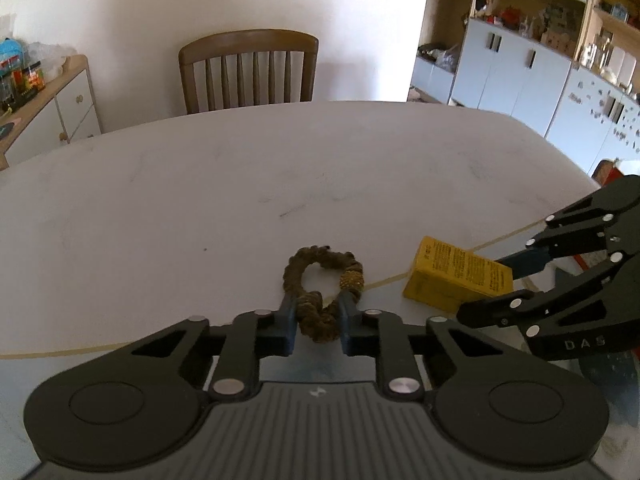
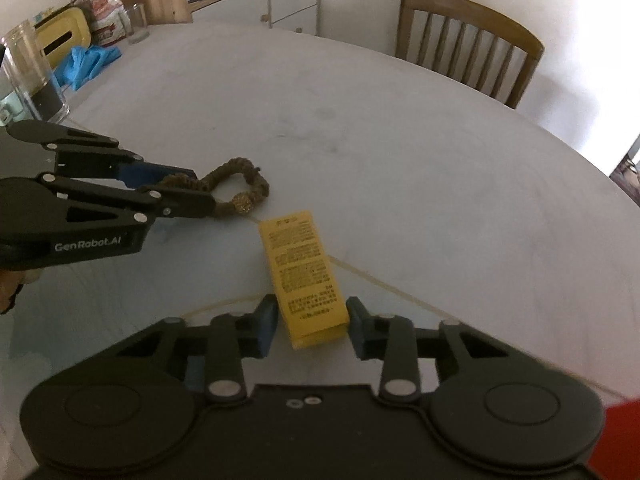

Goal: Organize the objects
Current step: 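Carry the beaded cord and yellow box over the red box with both grippers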

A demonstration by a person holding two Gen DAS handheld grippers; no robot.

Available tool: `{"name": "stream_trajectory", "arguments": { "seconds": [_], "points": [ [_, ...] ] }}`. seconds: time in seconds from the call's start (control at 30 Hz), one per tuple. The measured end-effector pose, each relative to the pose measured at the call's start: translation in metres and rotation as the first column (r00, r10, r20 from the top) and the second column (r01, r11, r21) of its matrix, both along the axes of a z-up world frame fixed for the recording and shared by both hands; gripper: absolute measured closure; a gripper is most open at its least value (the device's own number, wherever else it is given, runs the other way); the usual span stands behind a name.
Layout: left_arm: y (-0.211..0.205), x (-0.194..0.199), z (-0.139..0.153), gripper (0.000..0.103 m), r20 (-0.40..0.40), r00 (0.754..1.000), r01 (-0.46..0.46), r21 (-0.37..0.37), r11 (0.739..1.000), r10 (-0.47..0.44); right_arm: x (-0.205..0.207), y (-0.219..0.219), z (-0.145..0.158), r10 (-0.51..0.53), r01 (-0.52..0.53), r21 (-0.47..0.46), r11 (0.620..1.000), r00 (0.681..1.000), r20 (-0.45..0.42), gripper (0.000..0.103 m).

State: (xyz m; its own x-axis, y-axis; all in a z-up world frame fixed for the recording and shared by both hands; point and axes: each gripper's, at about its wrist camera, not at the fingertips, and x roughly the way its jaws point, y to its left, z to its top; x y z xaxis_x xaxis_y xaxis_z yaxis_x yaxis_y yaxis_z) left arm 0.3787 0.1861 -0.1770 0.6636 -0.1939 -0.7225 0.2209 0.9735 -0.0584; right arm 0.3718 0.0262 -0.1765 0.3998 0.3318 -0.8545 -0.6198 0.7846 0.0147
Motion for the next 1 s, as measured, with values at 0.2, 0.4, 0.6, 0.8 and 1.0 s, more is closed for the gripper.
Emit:
{"name": "stream_trajectory", "arguments": {
  "seconds": [0.2, 0.4, 0.6, 0.8, 1.0],
  "points": [
    [-0.017, -0.015, 0.010, 0.093, 0.003, 0.998, 0.061, 0.031, 0.998, -0.061, -0.015, -0.011, 0.012, -0.091, 0.092, 0.065, 0.994, 0.996, -0.025, 0.075],
    [-0.029, -0.037, 0.023, 0.093, -0.016, 0.997, 0.069, -0.018, 0.997, -0.070, -0.036, -0.031, 0.018, -0.174, 0.181, 0.099, 0.978, 0.982, -0.077, 0.076],
    [-0.043, -0.064, 0.035, 0.093, -0.032, 0.997, 0.073, -0.053, 0.996, -0.075, -0.069, -0.053, 0.031, -0.218, 0.228, 0.127, 0.965, 0.972, -0.091, 0.076],
    [-0.060, -0.093, 0.053, 0.093, -0.055, 0.995, 0.074, -0.104, 0.992, -0.080, -0.102, -0.076, 0.054, -0.248, 0.258, 0.156, 0.954, 0.965, -0.082, 0.076],
    [-0.089, -0.118, 0.079, 0.093, -0.051, 0.991, 0.120, -0.091, 0.989, -0.125, -0.130, -0.096, 0.078, -0.273, 0.278, 0.181, 0.943, 0.961, -0.052, 0.076]
  ]
}}
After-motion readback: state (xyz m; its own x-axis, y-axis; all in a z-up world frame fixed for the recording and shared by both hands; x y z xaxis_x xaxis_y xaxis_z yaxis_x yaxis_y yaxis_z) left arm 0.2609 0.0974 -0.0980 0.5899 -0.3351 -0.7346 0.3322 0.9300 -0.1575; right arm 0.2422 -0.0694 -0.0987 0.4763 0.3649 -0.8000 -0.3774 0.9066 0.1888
